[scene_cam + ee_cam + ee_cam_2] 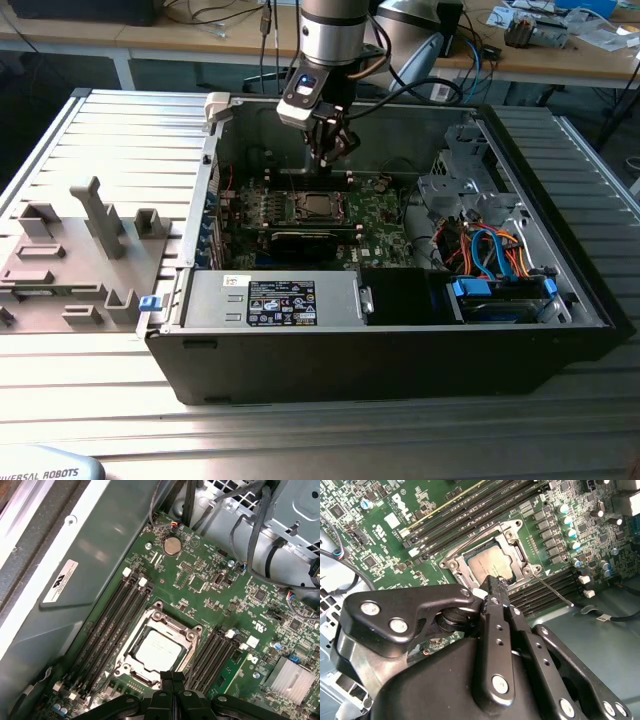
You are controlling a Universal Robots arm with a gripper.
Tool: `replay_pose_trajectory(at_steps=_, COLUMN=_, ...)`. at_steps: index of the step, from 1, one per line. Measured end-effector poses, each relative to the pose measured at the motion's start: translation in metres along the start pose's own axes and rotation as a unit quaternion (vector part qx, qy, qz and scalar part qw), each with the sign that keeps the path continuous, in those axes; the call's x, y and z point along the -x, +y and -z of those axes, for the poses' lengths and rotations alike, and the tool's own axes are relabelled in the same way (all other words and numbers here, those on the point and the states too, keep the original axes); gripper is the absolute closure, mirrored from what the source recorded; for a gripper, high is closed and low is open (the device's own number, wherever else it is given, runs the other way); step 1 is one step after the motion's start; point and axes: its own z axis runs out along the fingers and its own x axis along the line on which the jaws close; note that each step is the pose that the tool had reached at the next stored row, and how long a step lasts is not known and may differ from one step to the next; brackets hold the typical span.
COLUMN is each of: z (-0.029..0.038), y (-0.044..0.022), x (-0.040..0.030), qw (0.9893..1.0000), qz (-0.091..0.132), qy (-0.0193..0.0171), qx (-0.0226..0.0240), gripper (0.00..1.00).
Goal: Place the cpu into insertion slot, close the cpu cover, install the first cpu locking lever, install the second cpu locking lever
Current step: 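Install the first cpu locking lever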
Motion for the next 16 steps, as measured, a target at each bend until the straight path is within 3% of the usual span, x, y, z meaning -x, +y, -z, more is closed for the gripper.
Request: replay_pose_trajectory(at_steps=16, z=0.0000, y=0.0000, x=0.0000, qw=0.9995, qz=0.031, qy=-0.0019, qx=0.0012, gripper=0.89)
